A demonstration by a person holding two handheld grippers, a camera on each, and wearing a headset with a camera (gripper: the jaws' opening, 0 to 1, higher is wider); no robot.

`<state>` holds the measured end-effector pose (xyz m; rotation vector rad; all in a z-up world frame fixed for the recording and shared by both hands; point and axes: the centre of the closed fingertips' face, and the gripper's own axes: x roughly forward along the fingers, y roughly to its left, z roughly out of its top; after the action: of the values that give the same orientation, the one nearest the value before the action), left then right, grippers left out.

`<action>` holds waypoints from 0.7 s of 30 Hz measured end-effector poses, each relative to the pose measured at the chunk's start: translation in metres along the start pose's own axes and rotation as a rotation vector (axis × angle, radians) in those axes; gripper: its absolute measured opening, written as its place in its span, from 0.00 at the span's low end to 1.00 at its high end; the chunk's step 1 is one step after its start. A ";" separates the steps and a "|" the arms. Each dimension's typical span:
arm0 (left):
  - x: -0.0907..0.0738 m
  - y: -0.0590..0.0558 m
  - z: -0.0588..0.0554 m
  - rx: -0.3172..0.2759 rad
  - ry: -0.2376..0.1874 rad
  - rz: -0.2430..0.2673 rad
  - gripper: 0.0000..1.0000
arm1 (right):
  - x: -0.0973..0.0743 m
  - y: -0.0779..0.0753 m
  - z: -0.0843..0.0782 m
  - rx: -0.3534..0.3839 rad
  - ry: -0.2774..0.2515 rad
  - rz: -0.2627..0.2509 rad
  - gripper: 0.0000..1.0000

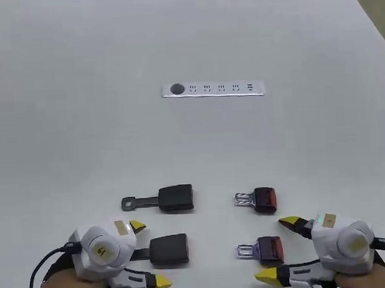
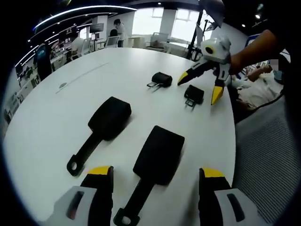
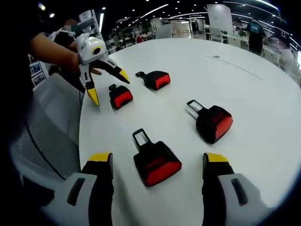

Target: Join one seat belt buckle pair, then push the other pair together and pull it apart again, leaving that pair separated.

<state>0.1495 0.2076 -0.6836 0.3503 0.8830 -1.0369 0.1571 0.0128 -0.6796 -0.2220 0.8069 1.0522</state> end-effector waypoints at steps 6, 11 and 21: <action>0.003 -0.002 0.003 0.027 0.008 -0.020 0.67 | 0.001 -0.001 -0.002 -0.040 0.020 0.041 0.70; 0.005 -0.002 0.006 0.049 -0.002 -0.029 0.61 | -0.002 0.007 -0.005 -0.099 0.047 0.090 0.62; 0.008 0.002 0.002 0.241 0.059 -0.018 0.44 | -0.004 0.005 -0.006 -0.163 0.092 0.099 0.51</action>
<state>0.1536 0.2025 -0.6889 0.5782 0.8160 -1.1580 0.1488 0.0095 -0.6803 -0.3740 0.8222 1.2094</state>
